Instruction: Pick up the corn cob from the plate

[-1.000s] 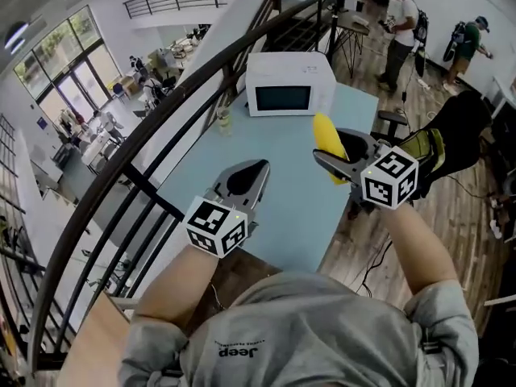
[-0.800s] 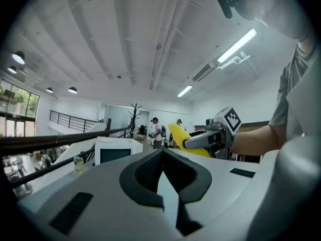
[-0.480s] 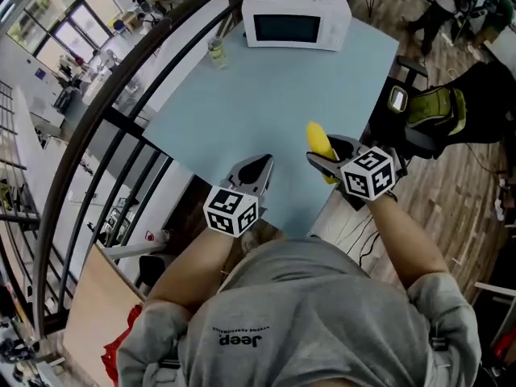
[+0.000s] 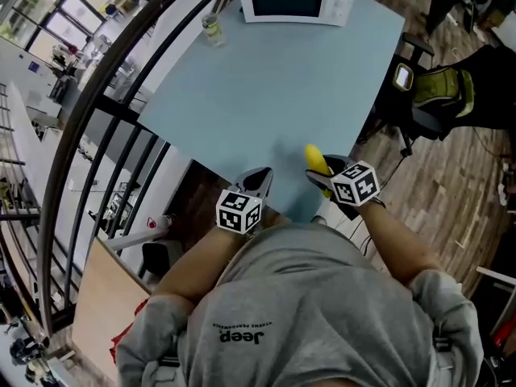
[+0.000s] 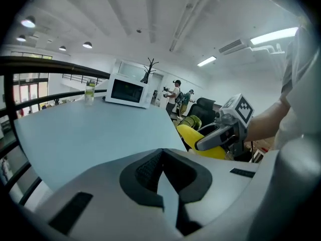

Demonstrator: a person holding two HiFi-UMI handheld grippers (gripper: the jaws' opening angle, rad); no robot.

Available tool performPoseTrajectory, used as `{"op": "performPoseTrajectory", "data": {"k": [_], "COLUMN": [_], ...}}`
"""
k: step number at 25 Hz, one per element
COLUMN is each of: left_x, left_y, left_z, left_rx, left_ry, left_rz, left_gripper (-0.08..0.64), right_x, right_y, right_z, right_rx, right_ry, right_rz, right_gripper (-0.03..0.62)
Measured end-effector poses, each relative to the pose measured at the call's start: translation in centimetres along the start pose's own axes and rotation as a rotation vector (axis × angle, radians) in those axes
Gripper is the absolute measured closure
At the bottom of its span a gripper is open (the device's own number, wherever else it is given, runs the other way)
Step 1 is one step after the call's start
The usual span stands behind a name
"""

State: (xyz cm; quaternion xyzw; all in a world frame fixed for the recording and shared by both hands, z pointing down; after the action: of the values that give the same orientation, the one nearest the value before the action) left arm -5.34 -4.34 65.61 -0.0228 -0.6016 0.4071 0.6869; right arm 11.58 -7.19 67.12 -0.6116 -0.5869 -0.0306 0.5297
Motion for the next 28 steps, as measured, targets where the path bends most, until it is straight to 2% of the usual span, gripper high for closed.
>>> {"op": "performPoseTrajectory", "data": {"k": [11,28], "left_x": [-0.6,-1.2], "left_y": [1.0,1.2], "left_z": [-0.1,0.2], "left_rx": [0.014,0.007], "left_ry": [0.007,-0.012], "left_rz": [-0.018,-0.022], "left_gripper": [0.541,0.542], "right_x": [-0.1,-1.0], "right_y": [0.0,0.8], "right_z": [0.2,-0.1], "right_rx": [-0.027,-0.004], "right_ry": [-0.034,0.016], "right_rz": [-0.026,-0.026], "right_gripper": [0.322,0.322]}}
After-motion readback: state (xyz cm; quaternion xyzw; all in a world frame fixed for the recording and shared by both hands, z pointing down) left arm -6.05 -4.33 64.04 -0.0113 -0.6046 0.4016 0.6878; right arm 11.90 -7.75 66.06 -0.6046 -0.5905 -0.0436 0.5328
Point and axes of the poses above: the fingertips, and each gripper's own axes: y backward along the fingers, z to its left, x out of its underside, the point moved 4 cm from there along y, backward along the fingers, and after that the axes turned 6 degrees about -x, right-handed, at the moved point
